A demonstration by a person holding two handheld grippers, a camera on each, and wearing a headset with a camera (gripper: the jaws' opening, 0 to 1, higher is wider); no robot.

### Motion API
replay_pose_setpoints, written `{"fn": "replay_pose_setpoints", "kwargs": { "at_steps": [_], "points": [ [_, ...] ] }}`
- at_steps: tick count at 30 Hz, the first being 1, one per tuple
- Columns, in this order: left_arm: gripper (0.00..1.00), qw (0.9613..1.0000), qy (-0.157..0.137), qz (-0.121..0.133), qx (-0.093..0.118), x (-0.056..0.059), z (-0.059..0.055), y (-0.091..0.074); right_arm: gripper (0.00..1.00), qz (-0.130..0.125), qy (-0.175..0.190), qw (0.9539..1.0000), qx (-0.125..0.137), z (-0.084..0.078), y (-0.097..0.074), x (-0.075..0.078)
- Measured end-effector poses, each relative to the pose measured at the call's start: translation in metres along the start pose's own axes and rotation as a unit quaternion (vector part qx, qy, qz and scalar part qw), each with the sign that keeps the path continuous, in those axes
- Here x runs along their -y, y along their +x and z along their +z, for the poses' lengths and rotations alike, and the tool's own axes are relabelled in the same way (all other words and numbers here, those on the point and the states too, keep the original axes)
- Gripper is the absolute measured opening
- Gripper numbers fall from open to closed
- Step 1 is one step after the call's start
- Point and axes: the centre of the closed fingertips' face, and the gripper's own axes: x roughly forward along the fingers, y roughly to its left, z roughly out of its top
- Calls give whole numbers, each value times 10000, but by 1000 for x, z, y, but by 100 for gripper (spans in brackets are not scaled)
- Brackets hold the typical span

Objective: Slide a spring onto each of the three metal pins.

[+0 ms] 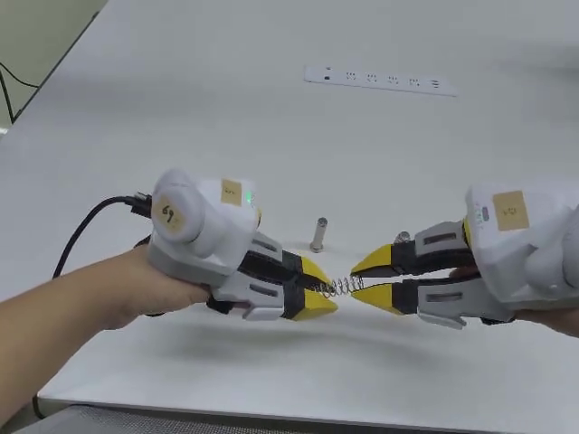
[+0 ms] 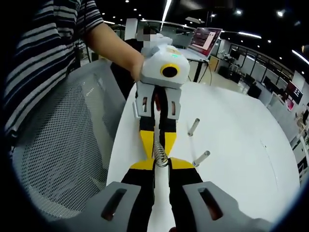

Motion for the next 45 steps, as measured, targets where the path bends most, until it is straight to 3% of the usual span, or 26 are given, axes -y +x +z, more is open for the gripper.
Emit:
{"fn": "replay_pose_setpoints", "kwargs": {
  "at_steps": [19,32,45],
  "points": [
    [3,9998,88,92,-156,-4,-4,0,7,-70,-244,9996,101,19,6,1],
    [3,9998,120,101,-139,-2,0,2,7,-150,-271,9988,389,38,11,1],
    [3,9997,100,125,-168,-2,-2,0,7,-205,-380,9983,392,39,15,1]
  ]
}}
